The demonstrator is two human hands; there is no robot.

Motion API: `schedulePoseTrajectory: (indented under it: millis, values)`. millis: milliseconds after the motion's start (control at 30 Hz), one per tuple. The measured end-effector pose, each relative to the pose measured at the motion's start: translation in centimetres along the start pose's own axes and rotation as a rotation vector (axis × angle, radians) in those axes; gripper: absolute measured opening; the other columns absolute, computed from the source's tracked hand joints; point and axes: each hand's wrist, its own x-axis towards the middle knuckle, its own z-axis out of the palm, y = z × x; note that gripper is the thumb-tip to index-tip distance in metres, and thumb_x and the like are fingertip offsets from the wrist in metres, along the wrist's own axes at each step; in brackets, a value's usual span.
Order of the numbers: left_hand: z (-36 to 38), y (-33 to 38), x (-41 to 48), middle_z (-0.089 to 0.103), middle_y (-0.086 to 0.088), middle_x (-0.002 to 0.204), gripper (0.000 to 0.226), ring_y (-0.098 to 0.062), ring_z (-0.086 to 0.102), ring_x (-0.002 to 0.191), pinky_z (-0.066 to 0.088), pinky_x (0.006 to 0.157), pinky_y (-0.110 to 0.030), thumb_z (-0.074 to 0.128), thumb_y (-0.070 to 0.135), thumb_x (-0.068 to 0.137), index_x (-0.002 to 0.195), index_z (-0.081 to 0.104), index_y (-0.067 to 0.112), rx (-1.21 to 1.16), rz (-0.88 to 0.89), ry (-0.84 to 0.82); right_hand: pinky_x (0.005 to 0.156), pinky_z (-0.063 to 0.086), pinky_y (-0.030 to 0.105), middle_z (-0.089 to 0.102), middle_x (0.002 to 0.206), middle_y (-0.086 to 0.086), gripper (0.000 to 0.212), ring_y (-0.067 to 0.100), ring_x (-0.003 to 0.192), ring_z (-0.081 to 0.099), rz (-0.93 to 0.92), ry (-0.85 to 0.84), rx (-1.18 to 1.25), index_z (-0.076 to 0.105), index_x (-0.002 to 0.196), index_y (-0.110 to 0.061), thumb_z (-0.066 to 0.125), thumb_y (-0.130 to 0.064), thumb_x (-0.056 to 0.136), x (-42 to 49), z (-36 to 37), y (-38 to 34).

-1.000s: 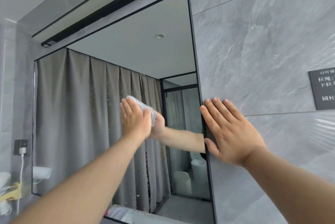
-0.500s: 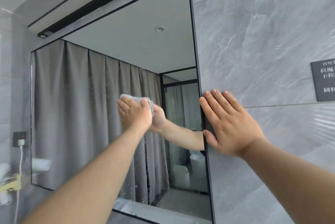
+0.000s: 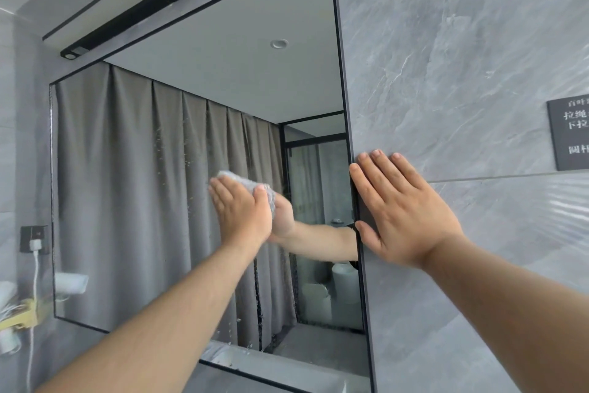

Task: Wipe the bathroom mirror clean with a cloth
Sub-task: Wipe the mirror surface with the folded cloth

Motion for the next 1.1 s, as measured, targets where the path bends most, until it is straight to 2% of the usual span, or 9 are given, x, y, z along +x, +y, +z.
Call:
schedulePoseTrajectory:
  millis: [233, 333, 433, 533, 767, 833, 933, 1000, 1100]
  values:
    - [-0.3, 1.5, 2.5, -0.010, -0.015, 0.164, 0.075, -0.024, -0.010, 0.152, -0.004, 0.123, -0.034, 0.033, 0.036, 0.102, 0.155, -0.009, 0.003, 0.070, 0.168, 0.001, 0.120, 0.022, 0.055, 0.035, 0.155, 0.025, 0.081, 0.042, 0.145, 0.032, -0.001, 0.029, -0.005, 0.035, 0.150, 0.002, 0.038, -0.048, 0.087, 0.0, 0.1, 0.0]
    - [0.9, -0.8, 0.2, -0.013, -0.015, 0.164, 0.077, -0.023, -0.012, 0.152, -0.006, 0.123, -0.034, 0.026, 0.041, 0.100, 0.154, -0.015, 0.005, 0.143, 0.259, -0.024, 0.120, 0.021, 0.055, 0.034, 0.155, 0.025, 0.081, 0.042, 0.145, 0.031, -0.002, 0.025, -0.014, 0.034, 0.151, 0.002, 0.038, -0.049, 0.088, 0.0, 0.1, 0.0]
    - [2.4, -4.6, -4.7, -0.016, -0.019, 0.162, 0.078, -0.027, -0.015, 0.151, -0.008, 0.123, -0.037, 0.008, 0.047, 0.093, 0.149, -0.023, 0.003, 0.218, 0.371, -0.085, 0.120, 0.021, 0.055, 0.034, 0.155, 0.025, 0.082, 0.042, 0.145, 0.031, -0.005, 0.023, -0.014, 0.033, 0.151, 0.002, 0.039, -0.048, 0.087, 0.0, 0.1, 0.0]
    - [3.7, -9.4, -9.3, -0.010, -0.024, 0.162, 0.076, -0.033, -0.007, 0.152, 0.002, 0.122, -0.044, 0.011, 0.044, 0.098, 0.153, -0.012, -0.002, 0.320, 0.494, -0.108, 0.120, 0.021, 0.055, 0.034, 0.156, 0.025, 0.082, 0.042, 0.145, 0.030, 0.001, 0.012, -0.020, 0.033, 0.151, 0.002, 0.039, -0.049, 0.087, 0.0, 0.1, 0.0]
    - [4.6, -9.7, -11.0, -0.001, -0.028, 0.161, 0.076, -0.039, 0.003, 0.151, 0.014, 0.121, -0.050, 0.020, 0.040, 0.097, 0.153, -0.005, -0.005, 0.346, 0.459, -0.101, 0.120, 0.022, 0.055, 0.037, 0.154, 0.026, 0.081, 0.043, 0.144, 0.033, -0.001, 0.042, -0.003, 0.035, 0.150, 0.003, 0.038, -0.047, 0.086, 0.1, 0.0, 0.0]
    - [4.4, -9.0, -11.1, -0.001, -0.030, 0.161, 0.075, -0.041, 0.002, 0.151, 0.013, 0.120, -0.051, 0.018, 0.041, 0.100, 0.153, -0.002, -0.008, 0.351, 0.553, -0.109, 0.120, 0.022, 0.055, 0.036, 0.154, 0.026, 0.081, 0.043, 0.144, 0.033, -0.003, 0.046, -0.004, 0.035, 0.150, 0.003, 0.038, -0.047, 0.086, 0.0, 0.0, -0.1]
    - [4.4, -6.7, -11.1, 0.001, -0.033, 0.159, 0.073, -0.045, 0.000, 0.150, 0.009, 0.120, -0.052, 0.013, 0.042, 0.102, 0.151, 0.007, -0.013, 0.341, 0.801, -0.135, 0.120, 0.021, 0.055, 0.036, 0.155, 0.025, 0.081, 0.043, 0.144, 0.032, -0.007, 0.052, -0.002, 0.034, 0.151, 0.003, 0.038, -0.047, 0.087, 0.1, 0.1, -0.1]
    - [4.4, -4.9, -10.6, 0.003, -0.034, 0.159, 0.073, -0.046, 0.002, 0.149, 0.011, 0.120, -0.054, 0.018, 0.040, 0.102, 0.150, 0.011, -0.014, 0.362, 0.933, -0.141, 0.121, 0.020, 0.054, 0.035, 0.155, 0.025, 0.081, 0.042, 0.145, 0.032, -0.006, 0.054, -0.001, 0.034, 0.151, 0.002, 0.039, -0.048, 0.088, 0.0, 0.2, 0.0]
    - [3.7, -3.8, -9.1, 0.001, -0.032, 0.160, 0.077, -0.043, 0.000, 0.150, 0.010, 0.122, -0.052, 0.029, 0.042, 0.099, 0.152, 0.007, -0.011, 0.479, 1.075, -0.158, 0.121, 0.020, 0.054, 0.035, 0.155, 0.025, 0.080, 0.042, 0.145, 0.032, -0.010, 0.070, 0.000, 0.035, 0.150, 0.003, 0.039, -0.048, 0.088, 0.1, 0.2, 0.0]
